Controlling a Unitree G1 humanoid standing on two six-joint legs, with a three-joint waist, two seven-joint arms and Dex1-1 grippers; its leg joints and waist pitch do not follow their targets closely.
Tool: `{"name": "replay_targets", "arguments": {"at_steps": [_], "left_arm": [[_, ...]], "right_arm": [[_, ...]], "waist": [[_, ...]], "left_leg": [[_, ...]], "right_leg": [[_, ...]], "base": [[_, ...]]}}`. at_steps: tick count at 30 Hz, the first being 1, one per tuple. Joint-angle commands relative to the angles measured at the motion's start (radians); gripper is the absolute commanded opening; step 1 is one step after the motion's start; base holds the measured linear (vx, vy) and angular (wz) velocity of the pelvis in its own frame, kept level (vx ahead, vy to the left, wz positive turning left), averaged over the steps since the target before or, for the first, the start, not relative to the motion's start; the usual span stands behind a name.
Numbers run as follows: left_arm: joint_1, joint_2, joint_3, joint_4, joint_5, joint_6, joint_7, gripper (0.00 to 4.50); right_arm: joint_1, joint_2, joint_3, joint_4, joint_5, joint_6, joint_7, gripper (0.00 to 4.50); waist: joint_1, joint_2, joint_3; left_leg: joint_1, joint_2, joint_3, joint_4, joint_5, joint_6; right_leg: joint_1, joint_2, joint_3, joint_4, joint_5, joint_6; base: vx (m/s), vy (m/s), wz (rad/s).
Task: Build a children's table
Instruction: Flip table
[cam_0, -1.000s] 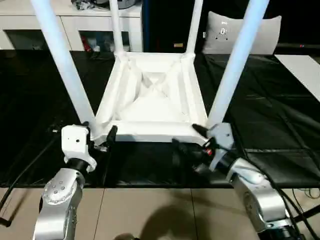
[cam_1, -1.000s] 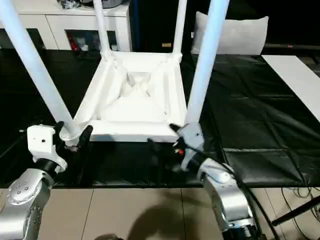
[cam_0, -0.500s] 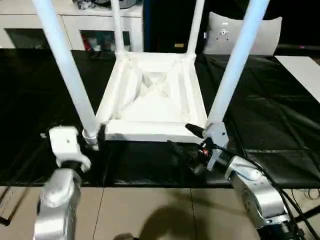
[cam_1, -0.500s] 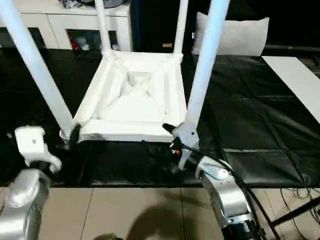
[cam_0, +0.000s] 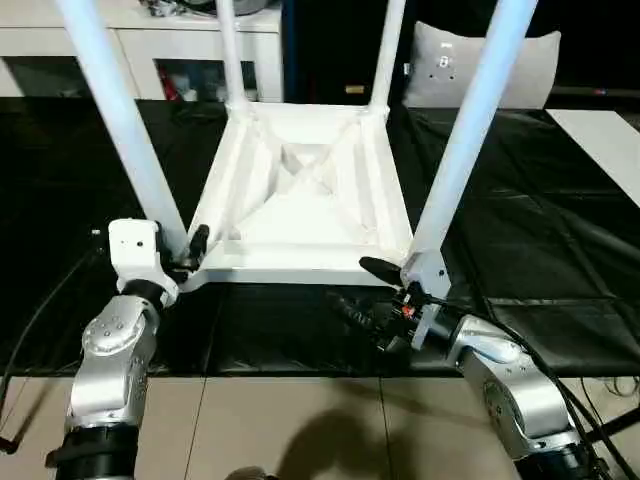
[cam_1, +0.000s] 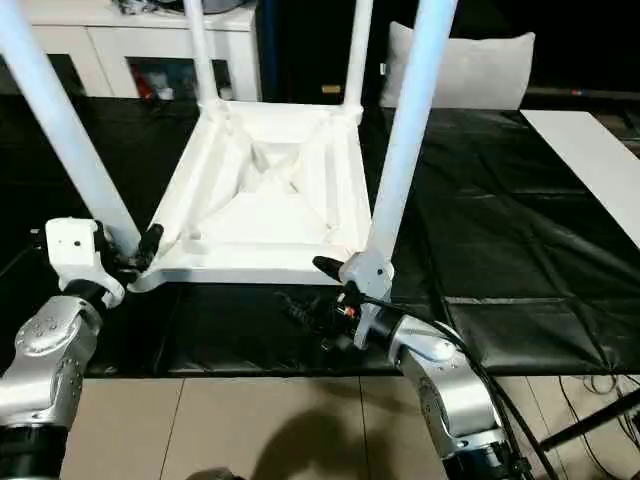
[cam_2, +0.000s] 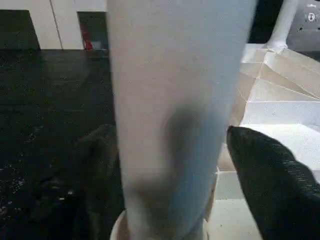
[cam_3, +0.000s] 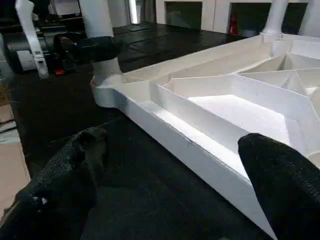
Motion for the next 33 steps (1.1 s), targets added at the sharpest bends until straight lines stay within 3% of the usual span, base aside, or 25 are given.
{"name": "replay_targets", "arguments": {"at_steps": [1, 4, 9, 18, 29, 33], "left_arm": [[-0.009, 0.006, -0.002, 0.015, -0.002, -0.015, -0.014, 3.38], [-0.011, 0.004, -0.009, 0.026, 0.0, -0.02, -0.017, 3.3], [-0.013, 0.008, -0.015, 0.035, -0.002, -0.026, -0.018, 2.88], [-0.013, 0.008, -0.02, 0.048, -0.003, -0.023, -0.024, 2.14], [-0.01, 0.001, -0.032, 0.044, -0.011, -0.005, -0.037, 2.02], [-0.001, -0.027, -0.03, 0.012, -0.046, 0.056, -0.033, 2.02]], "right_arm": [[0.002, -0.003, 0.007, -0.018, 0.015, 0.012, 0.0, 4.5], [-0.001, 0.003, 0.007, -0.01, 0.011, 0.009, 0.003, 4.5], [0.0, 0.006, 0.011, -0.011, 0.01, 0.011, 0.004, 4.5], [-0.002, 0.013, 0.015, 0.002, 0.004, 0.008, 0.003, 4.5], [-0.009, 0.014, 0.015, 0.014, -0.001, 0.004, -0.001, 4.5], [-0.016, 0.011, 0.011, 0.019, -0.004, 0.009, -0.008, 4.5]], "waist": [[0.001, 0.009, -0.051], [0.001, 0.009, -0.051], [0.003, 0.008, -0.052], [0.005, 0.006, -0.051], [0.007, 0.005, -0.05], [0.008, 0.003, -0.049]], "left_leg": [[0.009, 0.107, -0.045, -0.089, -0.168, 0.044], [0.009, 0.106, -0.045, -0.089, -0.17, 0.043], [0.008, 0.108, -0.045, -0.088, -0.142, 0.053], [0.008, 0.108, -0.045, -0.09, -0.155, 0.047], [0.008, 0.108, -0.044, -0.091, -0.156, 0.046], [0.009, 0.108, -0.043, -0.091, -0.157, 0.046]], "right_leg": [[0.041, -0.151, 0.087, -0.071, -0.147, -0.148], [0.04, -0.152, 0.088, -0.073, -0.164, -0.14], [0.039, -0.151, 0.087, -0.067, -0.13, -0.146], [0.04, -0.153, 0.087, -0.07, -0.153, -0.143], [0.038, -0.153, 0.088, -0.071, -0.166, -0.138], [0.037, -0.153, 0.089, -0.072, -0.172, -0.14]], "base": [[0.0, 0.0, 0.0], [0.0, 0.0, 0.0], [0.0, 0.0, 0.0], [0.0, 0.0, 0.0], [0.0, 0.0, 0.0], [0.0, 0.0, 0.0]]}}
